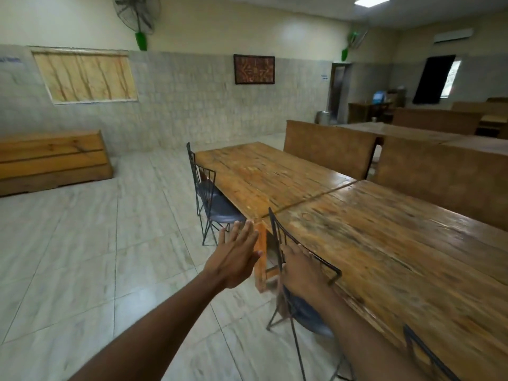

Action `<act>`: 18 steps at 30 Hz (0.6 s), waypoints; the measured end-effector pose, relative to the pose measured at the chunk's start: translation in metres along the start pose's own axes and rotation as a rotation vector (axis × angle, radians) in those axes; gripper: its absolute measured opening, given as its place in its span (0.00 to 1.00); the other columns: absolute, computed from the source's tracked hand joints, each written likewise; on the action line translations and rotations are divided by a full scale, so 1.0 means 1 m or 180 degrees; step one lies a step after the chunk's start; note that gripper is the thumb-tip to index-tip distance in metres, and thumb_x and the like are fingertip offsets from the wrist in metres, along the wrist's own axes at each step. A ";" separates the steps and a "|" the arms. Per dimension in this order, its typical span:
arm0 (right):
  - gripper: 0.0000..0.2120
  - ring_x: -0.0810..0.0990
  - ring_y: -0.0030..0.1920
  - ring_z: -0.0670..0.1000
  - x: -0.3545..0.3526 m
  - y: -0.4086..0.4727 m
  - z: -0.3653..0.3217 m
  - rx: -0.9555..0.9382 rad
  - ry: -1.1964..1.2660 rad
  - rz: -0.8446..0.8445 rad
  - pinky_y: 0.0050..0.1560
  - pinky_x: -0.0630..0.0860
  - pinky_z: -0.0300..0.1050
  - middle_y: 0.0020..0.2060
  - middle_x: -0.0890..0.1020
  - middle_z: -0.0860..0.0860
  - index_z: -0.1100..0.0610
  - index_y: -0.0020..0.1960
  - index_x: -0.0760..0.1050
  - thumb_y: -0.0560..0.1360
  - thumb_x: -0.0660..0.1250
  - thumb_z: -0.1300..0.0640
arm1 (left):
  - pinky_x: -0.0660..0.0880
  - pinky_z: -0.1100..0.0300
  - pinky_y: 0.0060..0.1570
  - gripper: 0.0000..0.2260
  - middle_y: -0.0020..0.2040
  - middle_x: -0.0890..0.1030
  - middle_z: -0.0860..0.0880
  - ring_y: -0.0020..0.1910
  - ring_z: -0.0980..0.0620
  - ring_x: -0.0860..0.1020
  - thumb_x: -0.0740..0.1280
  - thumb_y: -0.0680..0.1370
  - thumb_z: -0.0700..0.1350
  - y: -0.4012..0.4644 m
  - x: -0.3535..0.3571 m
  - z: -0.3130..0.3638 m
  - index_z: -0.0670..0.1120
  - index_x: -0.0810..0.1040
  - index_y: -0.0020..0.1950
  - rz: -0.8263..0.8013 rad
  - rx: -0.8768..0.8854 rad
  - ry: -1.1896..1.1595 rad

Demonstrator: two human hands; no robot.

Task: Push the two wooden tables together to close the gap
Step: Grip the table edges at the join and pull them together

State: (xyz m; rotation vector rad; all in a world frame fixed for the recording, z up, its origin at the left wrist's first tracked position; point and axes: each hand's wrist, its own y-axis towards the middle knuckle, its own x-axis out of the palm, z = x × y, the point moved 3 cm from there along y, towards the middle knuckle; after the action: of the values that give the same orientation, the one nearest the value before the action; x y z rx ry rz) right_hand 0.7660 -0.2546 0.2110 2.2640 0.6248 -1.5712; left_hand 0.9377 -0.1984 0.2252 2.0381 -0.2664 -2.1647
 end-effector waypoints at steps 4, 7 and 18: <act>0.30 0.59 0.79 0.57 0.042 0.122 -0.015 -0.0034 0.0198 0.0118 0.77 0.60 0.54 0.80 0.60 0.55 0.57 0.79 0.57 0.79 0.60 0.58 | 0.44 0.34 0.76 0.28 0.83 0.47 0.44 0.81 0.40 0.42 0.46 0.83 0.61 0.076 0.033 -0.077 0.50 0.53 0.81 -0.0252 0.0031 0.0030; 0.30 0.62 0.78 0.57 0.064 0.206 -0.026 0.0036 0.0354 0.0026 0.73 0.64 0.51 0.80 0.58 0.55 0.58 0.79 0.57 0.79 0.60 0.58 | 0.44 0.32 0.76 0.28 0.83 0.47 0.43 0.81 0.39 0.43 0.47 0.84 0.60 0.136 0.046 -0.125 0.50 0.53 0.81 -0.0452 0.0069 0.0049; 0.30 0.57 0.79 0.58 0.121 0.441 -0.009 0.0835 0.0841 0.0200 0.69 0.69 0.52 0.81 0.56 0.56 0.59 0.79 0.55 0.80 0.62 0.57 | 0.46 0.32 0.75 0.27 0.83 0.47 0.43 0.81 0.38 0.45 0.47 0.84 0.59 0.355 0.132 -0.245 0.50 0.53 0.82 -0.0892 0.0539 -0.0095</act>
State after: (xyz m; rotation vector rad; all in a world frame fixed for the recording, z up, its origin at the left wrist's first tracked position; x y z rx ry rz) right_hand 1.0376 -0.6065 0.1050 2.6865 0.4253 -1.4065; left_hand 1.1712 -0.5799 0.1669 2.2553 -0.1823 -2.4113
